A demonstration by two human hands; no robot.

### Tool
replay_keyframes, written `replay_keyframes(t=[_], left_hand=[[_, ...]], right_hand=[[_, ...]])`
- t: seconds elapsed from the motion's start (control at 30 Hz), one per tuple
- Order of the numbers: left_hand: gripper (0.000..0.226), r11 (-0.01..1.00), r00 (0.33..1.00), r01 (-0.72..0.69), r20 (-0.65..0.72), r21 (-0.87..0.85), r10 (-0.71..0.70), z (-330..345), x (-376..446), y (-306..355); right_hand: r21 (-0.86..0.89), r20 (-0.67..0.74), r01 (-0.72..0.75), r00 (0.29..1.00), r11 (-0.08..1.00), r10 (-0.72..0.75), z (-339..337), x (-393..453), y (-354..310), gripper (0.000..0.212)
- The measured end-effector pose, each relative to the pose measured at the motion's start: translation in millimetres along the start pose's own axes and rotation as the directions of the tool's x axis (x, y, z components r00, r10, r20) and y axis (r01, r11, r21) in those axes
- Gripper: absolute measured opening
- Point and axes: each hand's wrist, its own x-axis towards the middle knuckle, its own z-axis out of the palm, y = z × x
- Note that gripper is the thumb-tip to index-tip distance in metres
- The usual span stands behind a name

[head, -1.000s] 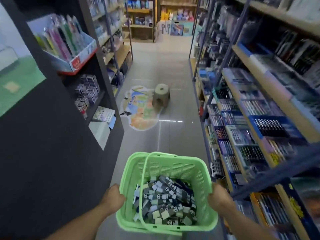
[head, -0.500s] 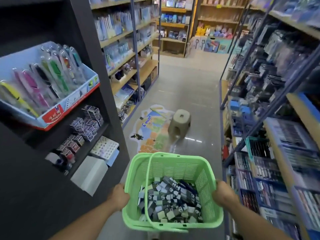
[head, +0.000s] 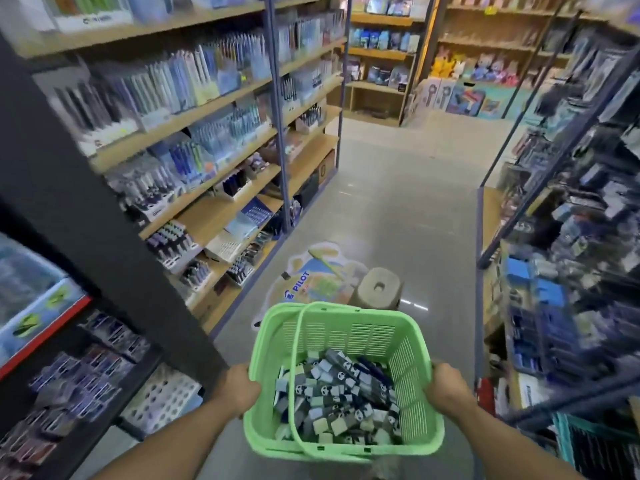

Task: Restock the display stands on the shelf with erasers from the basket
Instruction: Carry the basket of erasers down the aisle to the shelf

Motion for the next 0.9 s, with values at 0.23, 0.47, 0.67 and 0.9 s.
replay_keyframes(t=[0.23, 0.47, 0.67, 0.9], left_hand=[[0.015, 0.984, 0.985, 0.138, -0.085, -0.109, -0.148, -5, 111, 105], [0.01, 0.944, 0.953, 0.221, -0.15, -0.244, -0.262, -25, 192, 165], [0.008, 0.896, 0.921, 0.301, -0.145, -0.328, -0.362, -31, 276, 182], [0.009, 0.812, 0.891, 0.353, -0.098, -0.465, -0.444, -45, 380, 177]], right_hand=[[-0.065, 0.027, 0.15, 0.988, 0.986, -0.149, -83, 178, -60, 0.038], [-0.168, 0.055, 0.198, 0.98, 0.966, -0.191, -158, 301, -129, 0.033], [-0.25, 0.114, 0.299, 0.954, 0.921, -0.278, -177, 406, -207, 0.03], [-0.346, 0.217, 0.399, 0.914, 0.849, -0.342, -174, 506, -311, 0.036]])
